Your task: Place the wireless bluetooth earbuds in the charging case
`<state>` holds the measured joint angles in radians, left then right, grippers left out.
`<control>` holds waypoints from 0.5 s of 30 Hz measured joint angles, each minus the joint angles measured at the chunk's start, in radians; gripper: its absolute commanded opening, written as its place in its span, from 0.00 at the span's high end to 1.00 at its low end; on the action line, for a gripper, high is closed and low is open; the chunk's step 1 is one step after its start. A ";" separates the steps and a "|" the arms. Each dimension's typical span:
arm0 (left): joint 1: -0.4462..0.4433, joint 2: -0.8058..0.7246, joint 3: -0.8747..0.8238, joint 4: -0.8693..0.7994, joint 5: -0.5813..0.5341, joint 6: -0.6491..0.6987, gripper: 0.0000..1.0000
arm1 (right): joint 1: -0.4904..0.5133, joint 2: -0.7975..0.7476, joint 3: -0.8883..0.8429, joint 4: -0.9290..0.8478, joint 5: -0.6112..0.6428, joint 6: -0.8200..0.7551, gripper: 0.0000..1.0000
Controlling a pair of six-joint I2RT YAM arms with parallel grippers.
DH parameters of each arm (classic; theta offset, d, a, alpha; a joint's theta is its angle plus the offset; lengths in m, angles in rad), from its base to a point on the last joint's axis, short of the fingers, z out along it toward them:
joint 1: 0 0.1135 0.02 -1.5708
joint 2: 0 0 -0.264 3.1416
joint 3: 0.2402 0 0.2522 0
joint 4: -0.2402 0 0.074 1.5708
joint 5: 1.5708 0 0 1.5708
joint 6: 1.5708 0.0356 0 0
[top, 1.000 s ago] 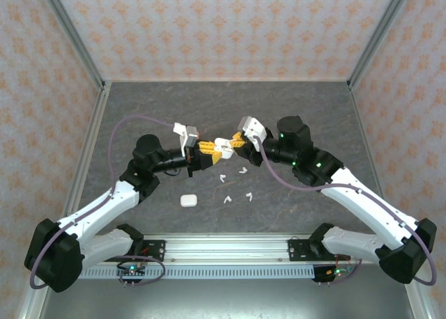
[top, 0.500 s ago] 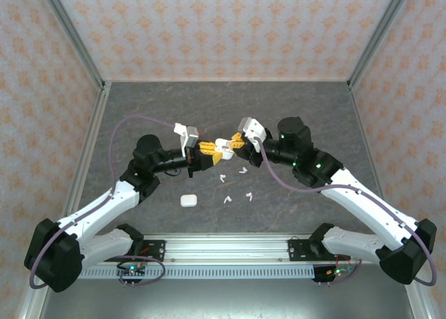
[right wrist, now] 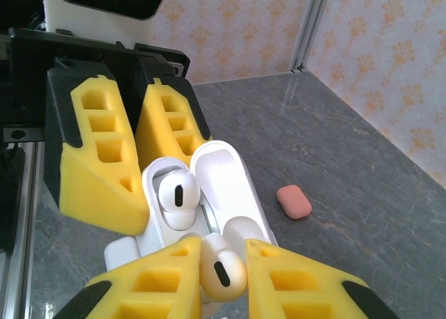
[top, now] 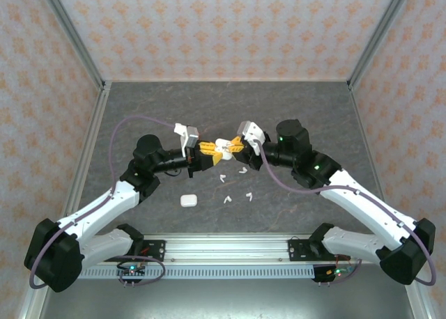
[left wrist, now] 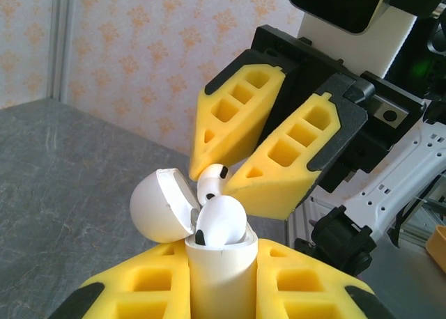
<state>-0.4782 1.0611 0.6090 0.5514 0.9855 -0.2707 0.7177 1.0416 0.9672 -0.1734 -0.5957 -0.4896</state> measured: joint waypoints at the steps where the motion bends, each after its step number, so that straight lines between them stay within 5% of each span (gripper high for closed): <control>1: 0.000 0.000 0.000 0.000 0.002 -0.002 1.00 | 0.000 -0.005 -0.003 0.003 -0.003 0.003 0.81; 15: -0.006 -0.006 0.000 0.008 0.006 -0.002 1.00 | -0.002 -0.017 -0.019 0.018 -0.034 0.034 0.72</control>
<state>-0.4847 1.0554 0.6090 0.5591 0.9916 -0.2726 0.7162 1.0245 0.9482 -0.1555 -0.6292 -0.4557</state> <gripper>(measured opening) 0.185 0.252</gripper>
